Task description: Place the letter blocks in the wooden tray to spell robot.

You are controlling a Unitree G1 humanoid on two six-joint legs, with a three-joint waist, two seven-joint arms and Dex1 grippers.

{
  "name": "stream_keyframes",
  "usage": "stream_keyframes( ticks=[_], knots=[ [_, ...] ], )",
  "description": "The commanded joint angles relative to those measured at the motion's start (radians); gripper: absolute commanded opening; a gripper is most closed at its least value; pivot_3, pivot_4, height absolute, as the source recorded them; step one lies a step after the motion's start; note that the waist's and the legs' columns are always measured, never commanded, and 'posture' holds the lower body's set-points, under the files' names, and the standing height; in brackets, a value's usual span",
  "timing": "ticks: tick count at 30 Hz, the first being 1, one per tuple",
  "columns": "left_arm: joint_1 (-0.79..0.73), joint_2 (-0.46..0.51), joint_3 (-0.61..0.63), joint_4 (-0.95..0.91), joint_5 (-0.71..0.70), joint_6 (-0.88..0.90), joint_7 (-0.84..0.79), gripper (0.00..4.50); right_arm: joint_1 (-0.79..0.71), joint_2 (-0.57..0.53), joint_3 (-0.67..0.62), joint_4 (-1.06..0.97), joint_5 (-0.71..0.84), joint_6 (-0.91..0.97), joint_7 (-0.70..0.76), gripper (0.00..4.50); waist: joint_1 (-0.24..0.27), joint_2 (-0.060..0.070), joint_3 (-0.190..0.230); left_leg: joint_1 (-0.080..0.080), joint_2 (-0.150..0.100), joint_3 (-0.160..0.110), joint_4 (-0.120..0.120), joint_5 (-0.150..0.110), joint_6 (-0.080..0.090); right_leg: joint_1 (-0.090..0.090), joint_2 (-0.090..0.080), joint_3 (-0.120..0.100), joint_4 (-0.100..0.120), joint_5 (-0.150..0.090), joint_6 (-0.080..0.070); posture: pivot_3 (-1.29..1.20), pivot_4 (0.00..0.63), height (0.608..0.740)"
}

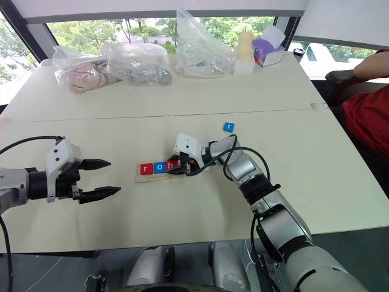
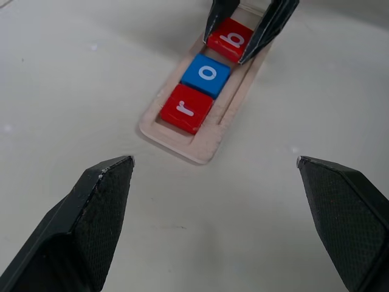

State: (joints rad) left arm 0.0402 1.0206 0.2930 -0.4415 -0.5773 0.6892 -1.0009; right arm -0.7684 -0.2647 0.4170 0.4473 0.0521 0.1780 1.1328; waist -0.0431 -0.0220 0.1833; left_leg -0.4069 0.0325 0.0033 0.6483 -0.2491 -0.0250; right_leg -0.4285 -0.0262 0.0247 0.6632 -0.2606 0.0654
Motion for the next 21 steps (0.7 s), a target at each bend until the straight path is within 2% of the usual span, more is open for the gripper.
stream_keyframes(
  ticks=[1,6,15,18,21],
  knots=[
    [-0.017,0.005,-0.003,0.0,0.008,-0.012,-0.002,4.5,-0.027,0.011,-0.018,0.012,-0.007,-0.033,-0.003,1.71,0.0,0.0,0.0,0.0,0.0,0.0,0.0,0.0,0.0,0.0,0.0,0.0,0.0,0.0,0.0,0.0,0.15,0.74],
    [-0.015,0.002,-0.009,-0.003,0.012,-0.013,0.004,4.5,-0.039,0.022,-0.031,0.042,-0.017,-0.059,-0.028,4.22,0.0,0.0,0.0,0.0,0.0,0.0,0.0,0.0,0.0,0.0,0.0,0.0,0.0,0.0,0.0,0.0,0.15,0.74],
    [-0.015,-0.003,-0.016,-0.002,0.022,-0.02,0.007,4.5,-0.034,-0.006,-0.09,0.002,0.005,-0.047,-0.031,4.22,0.0,0.0,0.0,0.0,0.0,0.0,0.0,0.0,0.0,0.0,0.0,0.0,0.0,0.0,0.0,0.0,0.15,0.74],
    [-0.022,-0.011,-0.008,-0.007,0.012,-0.017,0.01,4.5,-0.012,-0.038,-0.164,-0.076,0.055,0.035,-0.053,4.22,0.001,0.0,0.0,0.0,0.0,0.0,0.0,0.0,0.0,0.0,0.0,0.0,0.0,0.0,0.0,0.0,0.15,0.74],
    [-0.062,-0.052,0.012,-0.034,-0.053,0.016,0.035,4.5,0.033,-0.081,-0.259,-0.192,0.09,0.174,-0.145,4.22,0.007,0.0,0.0,0.0,0.0,-0.002,0.0,0.0,0.0,0.0,-0.001,0.0,0.0,0.0,0.0,0.0,0.15,0.74]
  ],
)
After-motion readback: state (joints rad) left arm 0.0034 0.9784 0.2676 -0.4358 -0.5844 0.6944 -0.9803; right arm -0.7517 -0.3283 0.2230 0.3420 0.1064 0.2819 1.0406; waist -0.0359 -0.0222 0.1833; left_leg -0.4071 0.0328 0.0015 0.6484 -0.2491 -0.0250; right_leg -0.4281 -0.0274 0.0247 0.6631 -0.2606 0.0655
